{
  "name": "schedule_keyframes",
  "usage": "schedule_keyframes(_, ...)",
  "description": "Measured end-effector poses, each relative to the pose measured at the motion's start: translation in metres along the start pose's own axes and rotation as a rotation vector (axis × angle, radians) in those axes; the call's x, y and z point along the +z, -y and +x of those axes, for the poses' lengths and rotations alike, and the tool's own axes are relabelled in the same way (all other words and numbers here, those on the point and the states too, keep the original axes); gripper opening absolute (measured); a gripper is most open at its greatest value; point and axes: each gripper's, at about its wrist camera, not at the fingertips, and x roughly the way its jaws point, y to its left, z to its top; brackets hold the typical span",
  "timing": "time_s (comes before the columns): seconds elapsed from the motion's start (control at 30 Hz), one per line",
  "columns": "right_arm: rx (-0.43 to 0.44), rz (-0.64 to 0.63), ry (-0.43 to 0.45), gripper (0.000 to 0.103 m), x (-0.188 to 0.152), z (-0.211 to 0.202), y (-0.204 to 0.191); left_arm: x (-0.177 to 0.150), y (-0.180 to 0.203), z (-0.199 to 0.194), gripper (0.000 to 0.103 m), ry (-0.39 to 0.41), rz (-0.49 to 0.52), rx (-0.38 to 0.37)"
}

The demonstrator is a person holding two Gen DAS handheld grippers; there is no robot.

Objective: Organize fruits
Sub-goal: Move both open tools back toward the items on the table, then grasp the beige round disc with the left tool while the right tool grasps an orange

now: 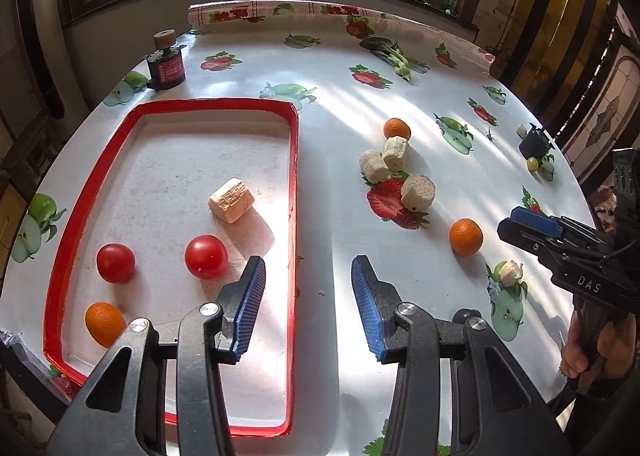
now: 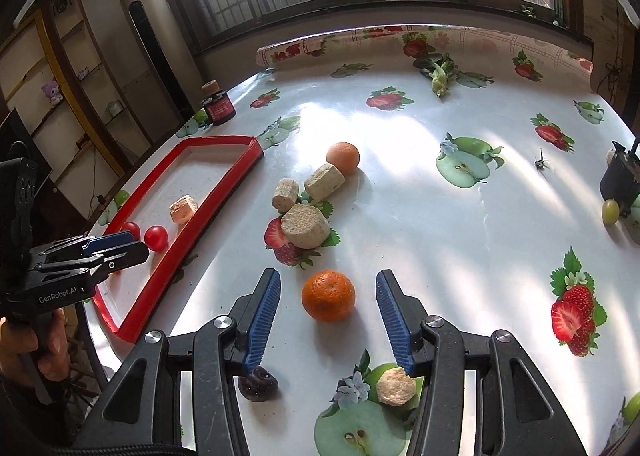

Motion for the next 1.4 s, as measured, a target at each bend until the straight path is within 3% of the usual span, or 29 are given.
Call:
schedule_keyframes(0.27,-0.003,0.007,-0.024,0.052,-0.011,0.002,0.009,0.006,0.027,0.013,0.043,-0.021,0.028,-0.039)
schedule_keyframes(0.7,0.018,-0.043,-0.086,0.052,-0.011,0.04,-0.004,0.03,0.061,0.048,0.042,-0.07,0.069,-0.091)
schedule_keyframes(0.77,0.02,-0.046,-0.099,0.051,-0.011,0.047,-0.003,0.034,0.067,0.056,0.042,-0.082,0.075,-0.102)
schedule_keyframes(0.8,0.02,-0.046,-0.104,0.043,-0.012,0.049,-0.002,0.036,0.07,0.061,0.042,-0.088,0.078,-0.106)
schedule_keyframes(0.83,0.023,-0.045,-0.101,0.037,-0.012,0.049,-0.001,0.037,0.072,0.065,0.042,-0.093,0.081,-0.107)
schedule_keyframes(1.2,-0.013,0.054,-0.027,0.037,-0.016,0.007,0.04,0.051,0.101,0.113,0.042,-0.13,0.104,-0.117)
schedule_keyframes(1.3,-0.022,0.068,-0.028,0.037,-0.017,0.005,0.047,0.054,0.102,0.115,0.031,-0.1,0.108,-0.096)
schedule_keyframes(1.4,-0.025,0.075,-0.026,0.037,-0.018,0.003,0.05,0.053,0.098,0.114,0.031,-0.101,0.097,-0.12)
